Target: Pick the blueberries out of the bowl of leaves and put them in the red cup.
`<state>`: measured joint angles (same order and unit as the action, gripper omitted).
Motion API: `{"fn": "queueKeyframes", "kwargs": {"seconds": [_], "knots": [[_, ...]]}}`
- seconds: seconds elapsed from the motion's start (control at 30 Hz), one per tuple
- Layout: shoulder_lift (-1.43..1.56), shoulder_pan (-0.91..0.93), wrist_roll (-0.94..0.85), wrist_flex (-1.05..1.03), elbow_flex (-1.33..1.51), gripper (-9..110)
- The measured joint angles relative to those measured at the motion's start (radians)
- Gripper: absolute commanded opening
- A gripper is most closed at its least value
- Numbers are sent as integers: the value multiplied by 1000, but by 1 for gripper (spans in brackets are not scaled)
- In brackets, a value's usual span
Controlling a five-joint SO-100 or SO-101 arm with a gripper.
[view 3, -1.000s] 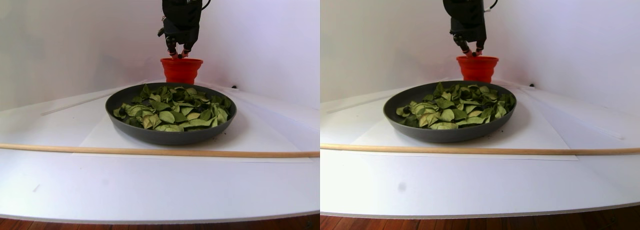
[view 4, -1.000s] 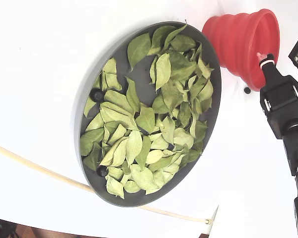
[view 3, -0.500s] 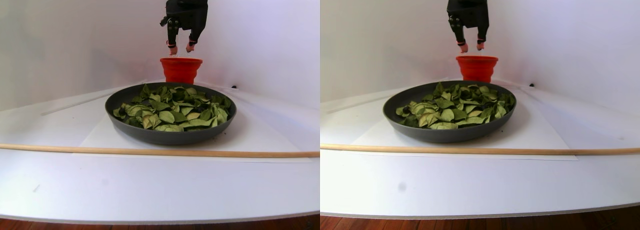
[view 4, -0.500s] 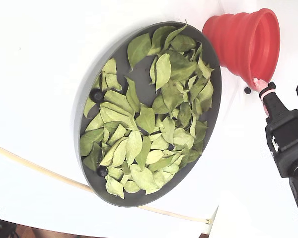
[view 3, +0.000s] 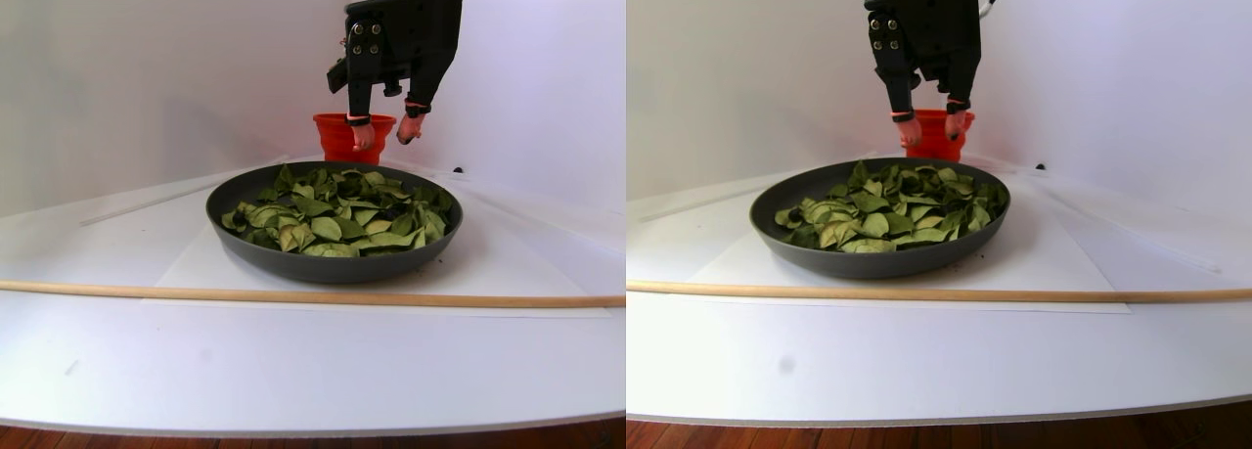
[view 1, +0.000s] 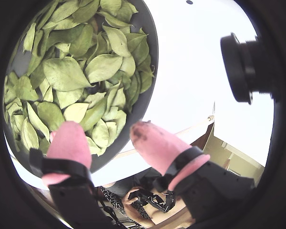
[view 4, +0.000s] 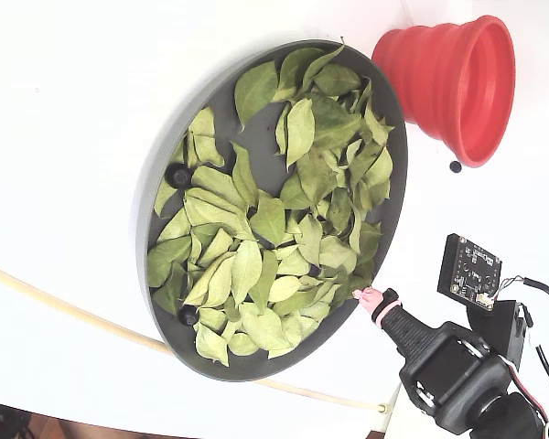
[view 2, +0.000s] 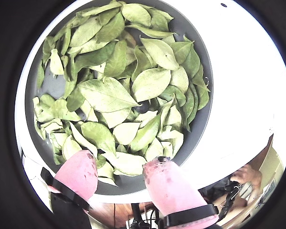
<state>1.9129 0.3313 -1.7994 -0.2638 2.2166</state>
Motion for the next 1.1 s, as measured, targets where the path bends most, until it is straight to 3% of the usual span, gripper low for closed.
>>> {"fn": "queueKeyframes", "kwargs": {"seconds": [0.23, 0.43, 1.1], "knots": [[-40, 28, -15, 63, 0, 18], [-390, 34, -25, 276, -92, 18], [-577, 12, 26, 368, -225, 15]]}}
